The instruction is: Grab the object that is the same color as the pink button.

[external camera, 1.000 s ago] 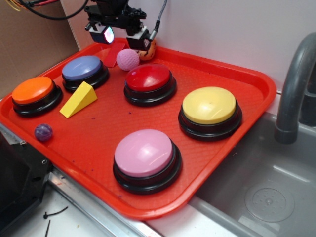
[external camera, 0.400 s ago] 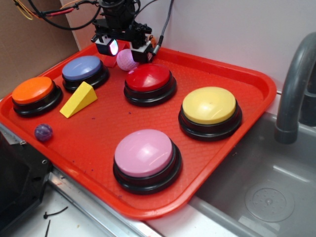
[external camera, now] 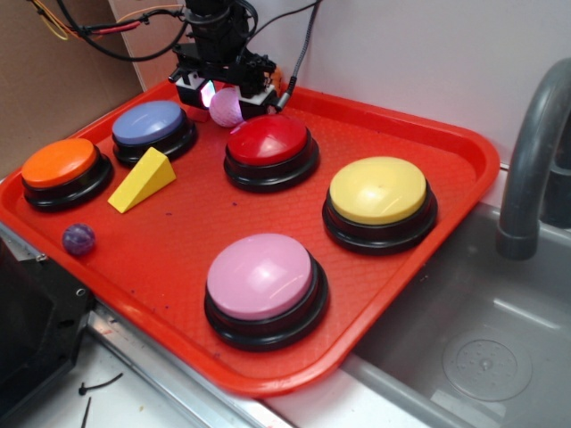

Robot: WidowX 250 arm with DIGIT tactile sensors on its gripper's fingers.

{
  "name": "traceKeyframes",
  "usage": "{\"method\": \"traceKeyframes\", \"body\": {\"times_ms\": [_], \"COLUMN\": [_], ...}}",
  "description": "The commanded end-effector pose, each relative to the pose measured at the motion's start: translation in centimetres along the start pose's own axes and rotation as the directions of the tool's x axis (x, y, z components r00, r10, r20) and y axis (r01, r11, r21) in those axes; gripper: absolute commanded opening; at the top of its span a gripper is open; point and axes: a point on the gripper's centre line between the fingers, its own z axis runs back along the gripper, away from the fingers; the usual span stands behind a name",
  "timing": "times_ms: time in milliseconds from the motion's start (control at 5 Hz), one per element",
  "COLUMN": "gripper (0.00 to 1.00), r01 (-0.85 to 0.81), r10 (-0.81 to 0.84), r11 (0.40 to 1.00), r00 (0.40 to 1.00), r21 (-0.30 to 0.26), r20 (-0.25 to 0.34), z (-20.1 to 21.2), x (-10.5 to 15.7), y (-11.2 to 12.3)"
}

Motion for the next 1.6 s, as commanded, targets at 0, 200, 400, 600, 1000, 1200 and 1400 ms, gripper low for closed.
{"method": "traceKeyframes", "body": {"times_ms": [0,200,400,600,1000,1200,1400], "gripper": [0.00,0.00,0.00,0.00,0.00,0.00,0.00], "r01": [-0.026,-0.063,-0.073,-0.063,-0.023,-0.003,0.055], "r10": [0.026,0.065,0.074,0.061,0.019,-0.009,-0.077], "r11": [1.000,0.997,0.997,0.997,0.997,0.992,0.982], "r00": [0.997,0.996,0.995,0.997,0.998,0.996,0.991], "r21": [-0.015,-0.043,-0.015,0.043,-0.067,-0.129,-0.180], "r20": [0.066,0.063,0.064,0.044,-0.064,-0.091,-0.114], "z": [1.2,2.1,3.9,8.4,14.6,16.4,17.3], "x": [1.8,1.4,1.3,-0.7,-5.5,-7.4,-8.6], "y": [0.8,1.4,1.2,-0.5,-0.4,1.0,1.9]}}
